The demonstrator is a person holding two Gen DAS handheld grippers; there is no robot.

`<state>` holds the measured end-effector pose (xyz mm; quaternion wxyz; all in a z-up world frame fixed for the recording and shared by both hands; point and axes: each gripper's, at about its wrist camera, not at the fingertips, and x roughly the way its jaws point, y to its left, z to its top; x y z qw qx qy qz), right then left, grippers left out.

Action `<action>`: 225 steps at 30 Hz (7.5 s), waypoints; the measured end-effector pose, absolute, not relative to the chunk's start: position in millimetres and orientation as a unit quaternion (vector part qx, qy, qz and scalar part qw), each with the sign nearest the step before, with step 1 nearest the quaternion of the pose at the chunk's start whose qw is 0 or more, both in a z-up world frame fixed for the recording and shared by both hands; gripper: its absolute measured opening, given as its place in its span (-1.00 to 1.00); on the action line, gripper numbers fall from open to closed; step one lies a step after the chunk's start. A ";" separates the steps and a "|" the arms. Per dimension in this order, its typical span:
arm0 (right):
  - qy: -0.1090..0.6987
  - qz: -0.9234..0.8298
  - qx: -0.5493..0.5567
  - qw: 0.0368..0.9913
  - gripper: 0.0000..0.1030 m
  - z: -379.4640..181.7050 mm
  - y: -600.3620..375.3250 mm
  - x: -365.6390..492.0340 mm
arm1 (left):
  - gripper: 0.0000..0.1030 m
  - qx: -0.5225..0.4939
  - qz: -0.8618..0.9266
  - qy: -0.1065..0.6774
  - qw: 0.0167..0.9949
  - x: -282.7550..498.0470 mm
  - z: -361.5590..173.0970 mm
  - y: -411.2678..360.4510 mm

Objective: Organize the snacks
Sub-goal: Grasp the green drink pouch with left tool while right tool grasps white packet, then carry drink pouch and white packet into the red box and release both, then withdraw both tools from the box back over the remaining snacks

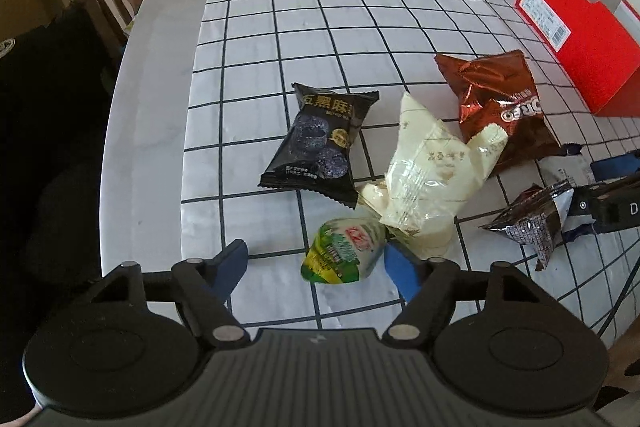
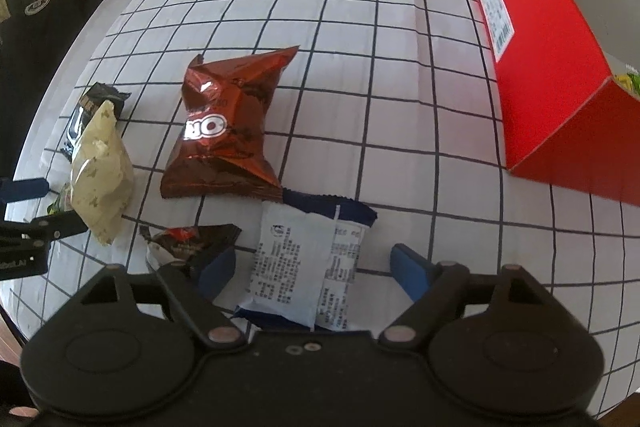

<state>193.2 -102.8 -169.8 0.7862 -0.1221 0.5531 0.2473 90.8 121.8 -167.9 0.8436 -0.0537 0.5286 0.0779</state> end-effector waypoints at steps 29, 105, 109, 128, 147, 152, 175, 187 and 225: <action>0.517 0.241 -0.127 0.812 -0.14 -156.0 -120.9 184.7 | -0.37 -0.094 0.101 0.522 0.842 93.7 -155.0 123.3; 0.467 0.229 -0.086 0.850 -0.14 -95.0 -353.7 400.7 | -0.36 -0.032 0.013 0.516 0.856 406.6 -89.0 -187.5; 0.472 0.240 -0.096 0.843 -0.14 -97.2 -351.9 400.0 | -0.35 -0.017 0.015 0.542 0.840 420.7 -103.0 -195.3; 0.494 0.247 -0.106 0.826 -0.08 -108.9 -346.0 401.3 | -0.31 -0.023 0.007 0.617 0.787 446.2 -131.9 -192.9; 0.468 0.247 -0.072 0.845 0.35 -82.0 -358.7 386.6 | 0.16 -0.056 -0.011 0.554 0.831 413.3 -88.1 -190.6; 0.445 0.265 -0.056 0.854 0.55 -63.4 -362.1 372.8 | 0.24 -0.067 -0.019 0.513 0.856 386.5 -60.7 -188.9; 0.376 0.388 -0.057 0.840 0.95 -13.2 -301.9 303.5 | 0.69 -0.113 0.053 0.373 0.920 229.5 13.6 -105.4; 0.382 0.399 -0.072 0.831 0.98 -15.4 -226.6 272.1 | 0.96 -0.152 0.086 0.340 0.924 178.7 8.9 -16.7; 0.565 0.335 -0.095 0.748 0.87 -139.9 -75.0 189.0 | 0.94 -0.098 0.087 0.503 0.854 145.7 -137.2 163.2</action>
